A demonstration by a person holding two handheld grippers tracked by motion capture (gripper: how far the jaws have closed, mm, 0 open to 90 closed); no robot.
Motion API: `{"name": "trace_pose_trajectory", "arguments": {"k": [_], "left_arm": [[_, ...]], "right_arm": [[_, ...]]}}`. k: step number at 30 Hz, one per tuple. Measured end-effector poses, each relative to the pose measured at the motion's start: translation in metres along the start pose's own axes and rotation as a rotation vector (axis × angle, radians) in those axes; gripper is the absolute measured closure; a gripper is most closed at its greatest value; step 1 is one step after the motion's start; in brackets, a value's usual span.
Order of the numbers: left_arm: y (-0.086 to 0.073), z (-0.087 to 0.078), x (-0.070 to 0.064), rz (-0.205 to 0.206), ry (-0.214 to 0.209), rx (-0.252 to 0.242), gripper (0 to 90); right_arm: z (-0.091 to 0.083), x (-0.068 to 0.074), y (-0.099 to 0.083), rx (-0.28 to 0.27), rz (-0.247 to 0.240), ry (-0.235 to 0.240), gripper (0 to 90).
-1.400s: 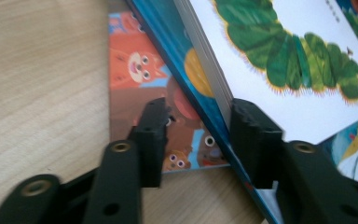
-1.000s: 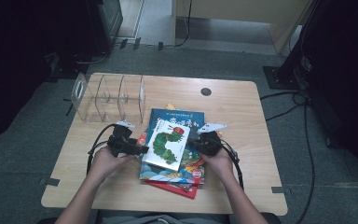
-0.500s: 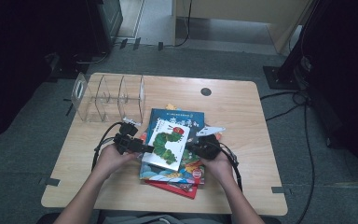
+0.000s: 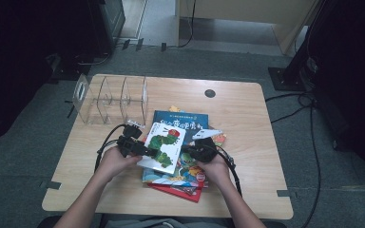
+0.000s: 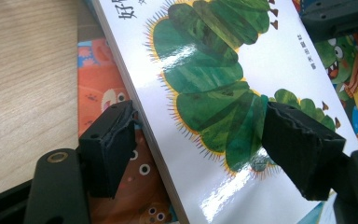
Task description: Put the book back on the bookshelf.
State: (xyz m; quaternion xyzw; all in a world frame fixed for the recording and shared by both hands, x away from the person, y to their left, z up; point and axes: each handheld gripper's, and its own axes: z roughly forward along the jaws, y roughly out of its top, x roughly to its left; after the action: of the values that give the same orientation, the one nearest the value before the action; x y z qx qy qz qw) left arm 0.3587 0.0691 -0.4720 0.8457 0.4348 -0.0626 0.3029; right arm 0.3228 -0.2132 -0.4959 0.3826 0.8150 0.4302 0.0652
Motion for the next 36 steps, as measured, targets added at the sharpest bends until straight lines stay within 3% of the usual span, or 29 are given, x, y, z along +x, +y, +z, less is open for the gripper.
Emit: {"name": "trace_pose_trajectory", "arguments": {"k": [5,8,11,15,21,25,27,30,34,36], "left_arm": [[-0.001,0.0,0.001,-0.015,-0.001,-0.008,28.6],[0.001,0.0,-0.001,-0.014,0.017,0.003,26.9],[0.003,0.0,0.002,-0.043,0.027,-0.002,27.4],[0.007,-0.005,0.008,-0.091,0.022,0.026,34.9],[0.012,-0.015,0.007,-0.1,0.042,0.092,40.8],[0.014,-0.033,0.01,-0.129,-0.009,0.04,45.0],[0.017,-0.04,0.007,-0.118,-0.014,0.043,47.0],[0.022,-0.047,-0.001,-0.093,0.014,0.059,47.7],[0.025,-0.054,-0.001,-0.113,-0.011,0.056,51.5],[0.025,-0.054,-0.003,-0.113,0.002,0.067,52.2]], "right_arm": [[-0.002,0.006,0.0,0.038,-0.008,0.045,90.0],[-0.001,0.008,0.0,0.037,-0.014,0.043,90.0],[0.001,0.008,-0.001,0.027,0.0,0.058,90.0],[0.004,0.012,-0.001,0.016,0.012,0.044,90.0],[0.008,0.015,0.001,0.008,0.001,0.048,90.0],[0.008,0.016,0.001,0.014,-0.001,0.05,90.0],[0.009,0.015,0.002,0.014,0.005,0.058,90.0],[0.01,0.016,0.003,0.012,0.003,0.056,90.0],[0.01,0.015,0.003,0.016,0.023,0.067,90.0],[0.011,0.015,0.003,0.015,0.029,0.074,90.0]]}}
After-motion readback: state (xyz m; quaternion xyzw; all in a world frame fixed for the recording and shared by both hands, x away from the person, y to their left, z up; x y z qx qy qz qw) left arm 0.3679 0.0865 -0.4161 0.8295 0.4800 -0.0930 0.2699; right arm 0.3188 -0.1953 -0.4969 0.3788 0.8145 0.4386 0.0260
